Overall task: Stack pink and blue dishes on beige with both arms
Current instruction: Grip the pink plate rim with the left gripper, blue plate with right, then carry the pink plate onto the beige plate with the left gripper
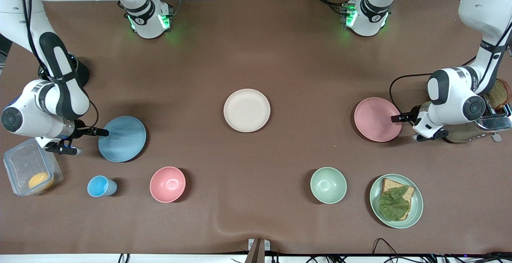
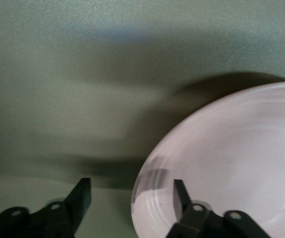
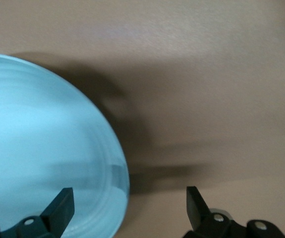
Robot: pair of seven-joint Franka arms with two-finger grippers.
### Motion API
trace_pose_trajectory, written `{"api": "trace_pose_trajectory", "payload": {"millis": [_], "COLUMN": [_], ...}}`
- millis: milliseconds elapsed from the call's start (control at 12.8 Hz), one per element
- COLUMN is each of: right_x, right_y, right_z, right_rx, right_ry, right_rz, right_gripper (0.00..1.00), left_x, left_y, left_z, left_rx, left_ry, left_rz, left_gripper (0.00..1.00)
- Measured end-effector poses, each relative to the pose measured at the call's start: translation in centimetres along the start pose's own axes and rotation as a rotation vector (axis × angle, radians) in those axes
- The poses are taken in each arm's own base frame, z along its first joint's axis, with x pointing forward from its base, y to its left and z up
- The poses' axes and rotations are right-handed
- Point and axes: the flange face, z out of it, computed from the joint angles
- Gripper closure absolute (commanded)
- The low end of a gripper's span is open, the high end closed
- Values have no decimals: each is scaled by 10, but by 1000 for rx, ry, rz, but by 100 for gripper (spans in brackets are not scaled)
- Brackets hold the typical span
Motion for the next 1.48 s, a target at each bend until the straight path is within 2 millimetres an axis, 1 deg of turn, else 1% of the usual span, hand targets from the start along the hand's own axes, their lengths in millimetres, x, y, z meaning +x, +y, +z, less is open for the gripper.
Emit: {"api": "trace_pose_trajectory", "payload": {"millis": [78, 312, 469, 547, 625, 703, 781, 859, 938, 1016, 1094, 1172, 1250, 1328, 1484], "right_x": [0, 0, 1, 2, 2, 3, 3, 4, 4, 5, 5, 5, 5, 4, 3], "right_y": [-3, -3, -2, -1, -1, -1, -2, -3, -5, -6, -6, -6, -6, -6, -7], "right_z": [1, 9, 15, 19, 22, 25, 27, 24, 22, 20, 18, 15, 9, 5, -4], "right_rx": [0, -2, -4, -6, -7, -7, -7, -6, -4, -2, -1, 0, 1, 2, 4], "right_ry": [2, 10, 14, 19, 23, 23, 21, 23, 20, 16, 13, 11, 10, 11, 10], "right_rz": [-5, -5, -3, -3, -3, -3, -3, -5, -7, -8, -9, -9, -9, -9, -10], "right_gripper": [0, 0, 0, 13, 69, 93, 97, 98, 99, 100, 100, 100, 100, 100, 100], "left_x": [0, 0, 0, 0, -1, -2, -4, -9, -15, -26, -41, -58, -78, -95, -124], "left_y": [1, 5, 8, 11, 18, 33, 56, 83, 115, 155, 201, 244, 284, 314, 363], "left_z": [0, 0, -7, -10, -16, -26, -41, -60, -79, -98, -113, -122, -123, -119, -97], "left_rx": [0, 0, 1, 2, 1, 0, -1, -1, -3, -7, -16, -26, -28, -24, -14], "left_ry": [0, 0, 4, 2, -3, -6, -7, 0, 11, 22, 35, 43, 42, 38, 15], "left_rz": [2, 8, 22, 31, 44, 68, 90, 102, 97, 77, 41, 10, -11, -23, -40], "left_gripper": [100, 100, 100, 100, 100, 100, 100, 100, 100, 100, 100, 100, 100, 100, 100]}}
